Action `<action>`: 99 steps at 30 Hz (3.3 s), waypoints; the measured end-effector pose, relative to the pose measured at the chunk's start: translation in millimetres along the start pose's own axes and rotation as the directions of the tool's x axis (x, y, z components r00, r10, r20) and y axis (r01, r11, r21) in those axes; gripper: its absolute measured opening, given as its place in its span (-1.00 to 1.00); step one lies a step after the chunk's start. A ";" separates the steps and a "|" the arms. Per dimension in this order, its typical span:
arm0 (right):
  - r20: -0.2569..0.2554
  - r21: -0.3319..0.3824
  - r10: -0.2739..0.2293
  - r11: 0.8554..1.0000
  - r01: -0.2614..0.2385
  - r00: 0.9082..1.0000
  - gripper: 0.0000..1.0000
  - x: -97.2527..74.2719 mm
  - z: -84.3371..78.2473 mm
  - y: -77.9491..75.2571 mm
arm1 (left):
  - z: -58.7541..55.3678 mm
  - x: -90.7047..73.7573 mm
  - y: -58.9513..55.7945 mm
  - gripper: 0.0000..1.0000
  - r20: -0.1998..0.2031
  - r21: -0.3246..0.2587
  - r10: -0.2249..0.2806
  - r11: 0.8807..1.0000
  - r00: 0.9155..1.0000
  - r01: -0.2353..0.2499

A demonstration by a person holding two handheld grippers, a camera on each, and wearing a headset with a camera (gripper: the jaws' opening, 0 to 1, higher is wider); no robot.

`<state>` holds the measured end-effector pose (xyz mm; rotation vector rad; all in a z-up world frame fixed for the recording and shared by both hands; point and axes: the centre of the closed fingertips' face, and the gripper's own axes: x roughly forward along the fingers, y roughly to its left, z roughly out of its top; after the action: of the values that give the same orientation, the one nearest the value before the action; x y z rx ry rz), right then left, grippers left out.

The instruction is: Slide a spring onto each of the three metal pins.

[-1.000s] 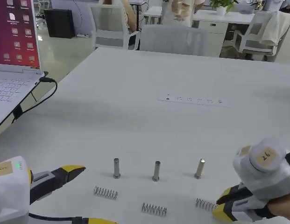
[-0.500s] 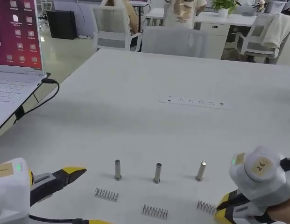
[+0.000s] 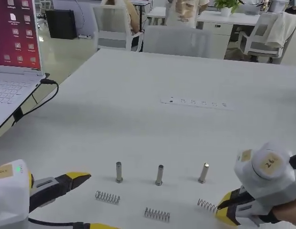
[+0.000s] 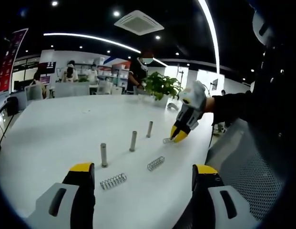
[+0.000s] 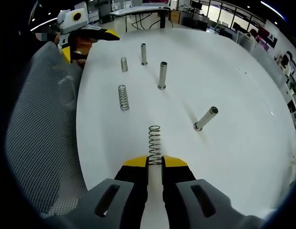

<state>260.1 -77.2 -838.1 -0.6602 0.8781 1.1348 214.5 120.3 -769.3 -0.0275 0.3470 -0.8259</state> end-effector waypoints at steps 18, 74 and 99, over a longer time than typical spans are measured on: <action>0.050 -0.126 0.061 0.991 -0.054 0.997 -0.84 -10.4 47.8 26.6 | 21.8 14.3 -17.9 0.11 -0.047 0.077 -0.151 0.985 0.987 0.154; 0.161 -0.405 0.218 0.904 -0.137 0.963 -0.84 -38.3 114.0 86.8 | 31.0 44.6 -69.2 -0.94 -0.127 0.232 -0.373 0.890 0.919 0.393; 0.220 -0.350 0.251 0.922 -0.164 0.943 -0.77 -45.5 119.4 89.4 | 37.4 43.0 -71.4 -0.97 -0.111 0.250 -0.381 0.883 0.918 0.397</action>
<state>197.5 25.9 -739.2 -0.6761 0.5454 1.5453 202.0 36.5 -735.3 0.1872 0.2855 -1.2720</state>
